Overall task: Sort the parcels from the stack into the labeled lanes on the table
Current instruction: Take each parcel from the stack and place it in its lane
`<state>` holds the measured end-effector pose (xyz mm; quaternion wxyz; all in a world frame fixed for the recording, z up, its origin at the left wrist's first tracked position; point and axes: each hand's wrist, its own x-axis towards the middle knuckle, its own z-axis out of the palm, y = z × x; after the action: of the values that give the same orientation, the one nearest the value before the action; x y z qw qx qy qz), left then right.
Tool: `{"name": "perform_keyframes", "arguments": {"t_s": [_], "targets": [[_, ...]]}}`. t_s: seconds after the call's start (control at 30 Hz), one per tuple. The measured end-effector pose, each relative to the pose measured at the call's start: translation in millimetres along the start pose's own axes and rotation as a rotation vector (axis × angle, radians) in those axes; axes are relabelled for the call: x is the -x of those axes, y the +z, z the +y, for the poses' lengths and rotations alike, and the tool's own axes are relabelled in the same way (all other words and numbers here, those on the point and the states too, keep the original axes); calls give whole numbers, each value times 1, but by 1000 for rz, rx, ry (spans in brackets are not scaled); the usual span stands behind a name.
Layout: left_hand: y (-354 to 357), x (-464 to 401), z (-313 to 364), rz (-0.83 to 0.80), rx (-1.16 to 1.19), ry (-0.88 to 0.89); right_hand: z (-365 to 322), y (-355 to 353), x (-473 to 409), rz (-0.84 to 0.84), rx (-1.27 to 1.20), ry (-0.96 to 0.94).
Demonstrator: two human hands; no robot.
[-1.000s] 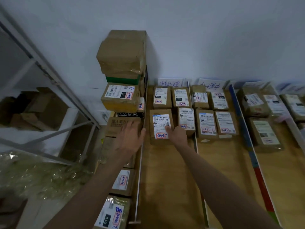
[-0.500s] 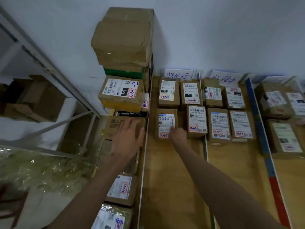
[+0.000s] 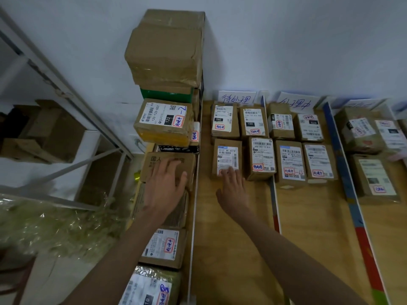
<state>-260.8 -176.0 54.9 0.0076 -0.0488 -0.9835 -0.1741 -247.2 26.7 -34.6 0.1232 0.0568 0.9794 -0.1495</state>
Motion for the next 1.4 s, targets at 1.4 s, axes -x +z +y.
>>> {"name": "perform_keyframes", "arguments": {"t_s": [1.4], "targets": [[-75, 31, -61, 6, 736, -291, -115, -79, 69, 116, -954, 83]]}}
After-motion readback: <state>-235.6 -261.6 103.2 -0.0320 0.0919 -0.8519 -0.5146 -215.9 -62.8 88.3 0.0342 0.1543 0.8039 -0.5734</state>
